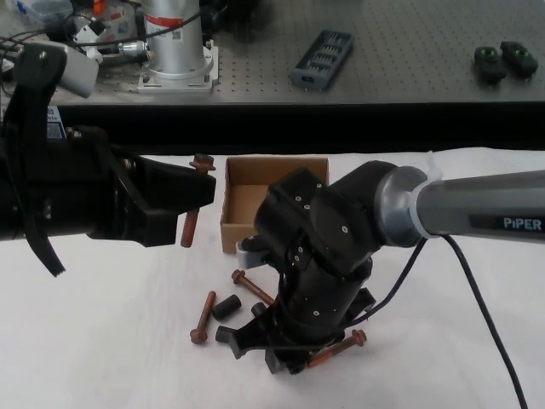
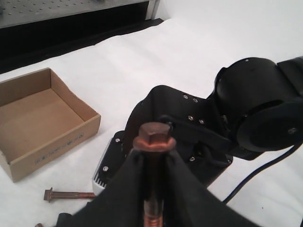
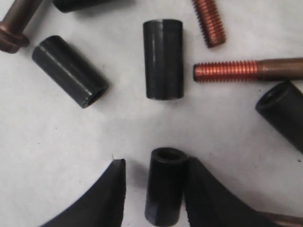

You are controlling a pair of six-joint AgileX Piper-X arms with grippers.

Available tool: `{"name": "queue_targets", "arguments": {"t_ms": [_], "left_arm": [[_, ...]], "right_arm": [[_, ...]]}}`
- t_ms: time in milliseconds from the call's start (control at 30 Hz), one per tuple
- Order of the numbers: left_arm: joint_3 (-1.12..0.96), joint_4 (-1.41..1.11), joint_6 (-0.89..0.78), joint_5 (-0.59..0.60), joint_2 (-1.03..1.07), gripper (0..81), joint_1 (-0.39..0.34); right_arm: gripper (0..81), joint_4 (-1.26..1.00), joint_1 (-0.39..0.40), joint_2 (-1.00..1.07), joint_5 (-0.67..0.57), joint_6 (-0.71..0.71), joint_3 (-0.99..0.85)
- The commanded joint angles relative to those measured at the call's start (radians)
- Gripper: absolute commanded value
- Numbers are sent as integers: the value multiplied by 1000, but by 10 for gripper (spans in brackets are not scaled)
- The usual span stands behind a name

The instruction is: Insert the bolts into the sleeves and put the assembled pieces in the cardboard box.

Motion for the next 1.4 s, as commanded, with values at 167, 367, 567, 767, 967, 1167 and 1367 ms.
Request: {"name": "queue_targets", "arguments": {"t_ms": [167, 367, 567, 767, 967, 1167, 1367], "left_arm": [[-4, -21, -17, 17, -10, 6, 3], [-4, -24, -16, 17, -10, 6, 3], [-4, -30, -55, 19, -10, 6, 3], [-4, -33, -66, 124, -10, 6, -21], [-4, -132, -66, 124, -10, 6, -111], [-4, -209, -66, 122, -10, 6, -191], [-4, -217, -66, 143, -10, 6, -235]], "right_arm": [[79, 6, 3, 0, -5, 5, -5], [37, -23, 12, -31, 116, -57, 5], [37, -231, 45, -203, 190, -55, 165], [37, -475, 78, -440, 197, -55, 424], [37, -751, 103, -689, 157, -55, 655], [37, -900, 113, -958, 127, -61, 816], [37, -1099, 113, -1165, -49, -64, 960]]}}
